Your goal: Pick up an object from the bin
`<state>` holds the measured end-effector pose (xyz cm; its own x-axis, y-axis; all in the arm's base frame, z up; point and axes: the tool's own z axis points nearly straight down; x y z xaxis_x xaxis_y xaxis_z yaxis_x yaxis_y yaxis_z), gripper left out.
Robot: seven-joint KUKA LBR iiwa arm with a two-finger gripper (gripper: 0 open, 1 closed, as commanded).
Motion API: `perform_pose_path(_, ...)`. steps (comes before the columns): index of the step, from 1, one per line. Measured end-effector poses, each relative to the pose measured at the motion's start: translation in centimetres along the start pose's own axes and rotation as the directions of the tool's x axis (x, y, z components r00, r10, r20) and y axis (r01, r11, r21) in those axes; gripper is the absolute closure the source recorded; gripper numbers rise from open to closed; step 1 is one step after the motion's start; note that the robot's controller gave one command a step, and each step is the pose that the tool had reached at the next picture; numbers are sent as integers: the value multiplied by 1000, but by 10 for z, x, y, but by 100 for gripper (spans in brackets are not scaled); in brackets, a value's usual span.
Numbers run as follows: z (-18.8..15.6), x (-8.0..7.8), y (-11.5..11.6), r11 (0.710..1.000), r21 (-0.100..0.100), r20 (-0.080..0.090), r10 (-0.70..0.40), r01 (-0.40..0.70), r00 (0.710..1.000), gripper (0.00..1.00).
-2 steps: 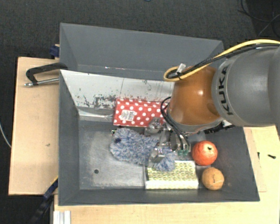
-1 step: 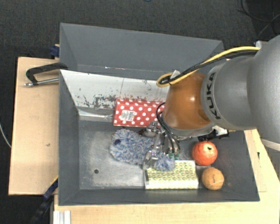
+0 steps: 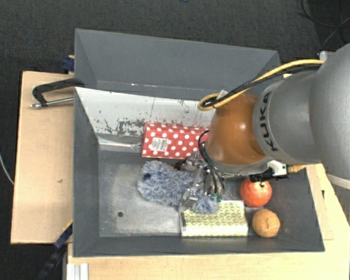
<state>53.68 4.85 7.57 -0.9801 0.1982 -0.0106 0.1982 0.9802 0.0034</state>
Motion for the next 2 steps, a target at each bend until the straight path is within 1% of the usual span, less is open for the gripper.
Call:
perform_pose_path(1,-1,-5,4,998,1,-7,-63,63,998,0)
perform_pose_path(2,-3,-1,2,1000,0,-12,-1,1,1000,100)
